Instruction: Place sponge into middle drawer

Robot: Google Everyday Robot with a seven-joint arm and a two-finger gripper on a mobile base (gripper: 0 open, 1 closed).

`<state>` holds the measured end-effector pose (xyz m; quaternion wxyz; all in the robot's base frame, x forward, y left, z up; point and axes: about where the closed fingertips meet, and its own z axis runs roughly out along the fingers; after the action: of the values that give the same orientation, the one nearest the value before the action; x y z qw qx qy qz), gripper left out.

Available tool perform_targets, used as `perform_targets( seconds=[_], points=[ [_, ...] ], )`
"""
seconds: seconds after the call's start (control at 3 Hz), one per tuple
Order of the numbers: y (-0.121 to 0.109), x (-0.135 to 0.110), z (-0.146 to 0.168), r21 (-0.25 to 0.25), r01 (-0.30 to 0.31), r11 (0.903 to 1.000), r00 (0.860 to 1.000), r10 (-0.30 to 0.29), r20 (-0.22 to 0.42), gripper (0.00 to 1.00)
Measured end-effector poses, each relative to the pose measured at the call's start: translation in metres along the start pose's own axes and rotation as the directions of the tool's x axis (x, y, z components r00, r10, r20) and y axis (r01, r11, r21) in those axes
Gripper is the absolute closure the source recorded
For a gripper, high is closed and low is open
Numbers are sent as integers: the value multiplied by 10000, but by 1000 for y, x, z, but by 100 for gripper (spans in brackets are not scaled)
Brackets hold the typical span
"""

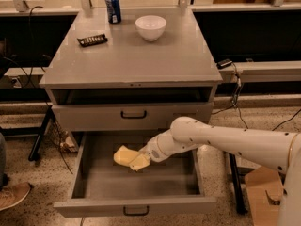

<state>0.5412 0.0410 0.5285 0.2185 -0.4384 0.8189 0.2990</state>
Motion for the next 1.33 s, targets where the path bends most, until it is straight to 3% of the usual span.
perform_targets(
  seconds=[0.33,0.67,1.0,1.33],
  points=[
    [1,0,2,-33,6,10000,10000,-6,-13,34],
    [3,1,4,-78,14,10000,10000,-14,-31,4],
    [3,1,4,-87,17,10000,10000,-18,-35,0],
    [6,9,-18,276,128,9995,9999,-131,95,0]
  ],
)
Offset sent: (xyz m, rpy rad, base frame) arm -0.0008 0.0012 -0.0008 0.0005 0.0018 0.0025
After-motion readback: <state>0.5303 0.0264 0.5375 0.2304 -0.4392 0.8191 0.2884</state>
